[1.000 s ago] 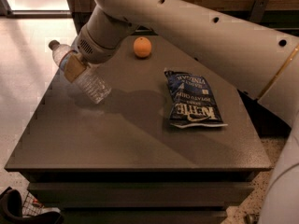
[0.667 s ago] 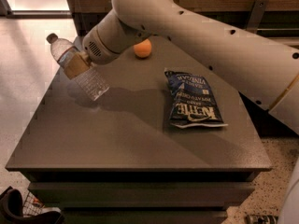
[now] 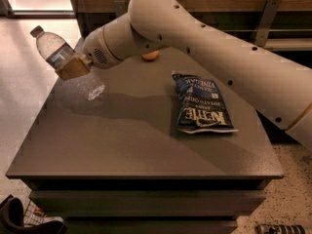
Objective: Place water bottle upright
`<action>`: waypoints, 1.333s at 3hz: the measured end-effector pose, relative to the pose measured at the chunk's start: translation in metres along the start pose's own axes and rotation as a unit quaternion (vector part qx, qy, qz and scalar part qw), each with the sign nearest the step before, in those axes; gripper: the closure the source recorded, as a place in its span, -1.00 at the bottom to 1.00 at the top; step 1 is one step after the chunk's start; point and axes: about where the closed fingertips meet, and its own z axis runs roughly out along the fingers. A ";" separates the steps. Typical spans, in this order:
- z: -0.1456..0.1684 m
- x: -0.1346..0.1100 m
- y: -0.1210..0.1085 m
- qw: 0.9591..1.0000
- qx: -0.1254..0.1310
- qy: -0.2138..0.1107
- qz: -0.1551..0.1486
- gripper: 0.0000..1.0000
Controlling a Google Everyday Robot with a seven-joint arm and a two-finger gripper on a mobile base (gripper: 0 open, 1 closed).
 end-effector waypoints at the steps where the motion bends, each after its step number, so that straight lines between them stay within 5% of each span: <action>1: 0.003 -0.009 0.010 0.997 -0.013 -0.058 -0.040 1.00; 2: 0.008 -0.014 0.021 0.991 -0.032 -0.123 -0.048 1.00; 3: 0.008 -0.014 0.021 0.991 -0.031 -0.125 -0.048 1.00; 4: 0.033 -0.009 0.021 0.984 -0.016 -0.173 -0.026 1.00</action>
Offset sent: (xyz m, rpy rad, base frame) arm -0.0176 0.0130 0.0074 0.3436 -0.1091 0.1078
